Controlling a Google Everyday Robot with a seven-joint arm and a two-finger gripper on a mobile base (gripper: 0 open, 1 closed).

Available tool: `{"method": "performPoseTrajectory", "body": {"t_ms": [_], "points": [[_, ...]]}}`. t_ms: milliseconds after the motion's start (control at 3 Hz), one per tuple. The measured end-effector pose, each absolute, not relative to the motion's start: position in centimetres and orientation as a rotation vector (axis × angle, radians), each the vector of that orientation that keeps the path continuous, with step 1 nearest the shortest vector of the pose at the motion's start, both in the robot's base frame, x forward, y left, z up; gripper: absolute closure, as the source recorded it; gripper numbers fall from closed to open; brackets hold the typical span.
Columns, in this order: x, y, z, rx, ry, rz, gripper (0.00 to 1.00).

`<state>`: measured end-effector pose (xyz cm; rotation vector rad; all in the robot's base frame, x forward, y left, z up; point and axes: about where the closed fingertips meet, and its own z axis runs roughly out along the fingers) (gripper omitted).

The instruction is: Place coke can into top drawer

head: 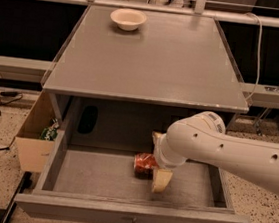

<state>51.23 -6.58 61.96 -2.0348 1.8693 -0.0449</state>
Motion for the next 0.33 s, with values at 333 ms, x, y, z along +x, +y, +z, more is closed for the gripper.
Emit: {"method": "performPoseTrajectory", "body": {"t_ms": [333], "points": [[51.23,-6.58,61.96,-2.035,1.869,-0.045,0.00]]}}
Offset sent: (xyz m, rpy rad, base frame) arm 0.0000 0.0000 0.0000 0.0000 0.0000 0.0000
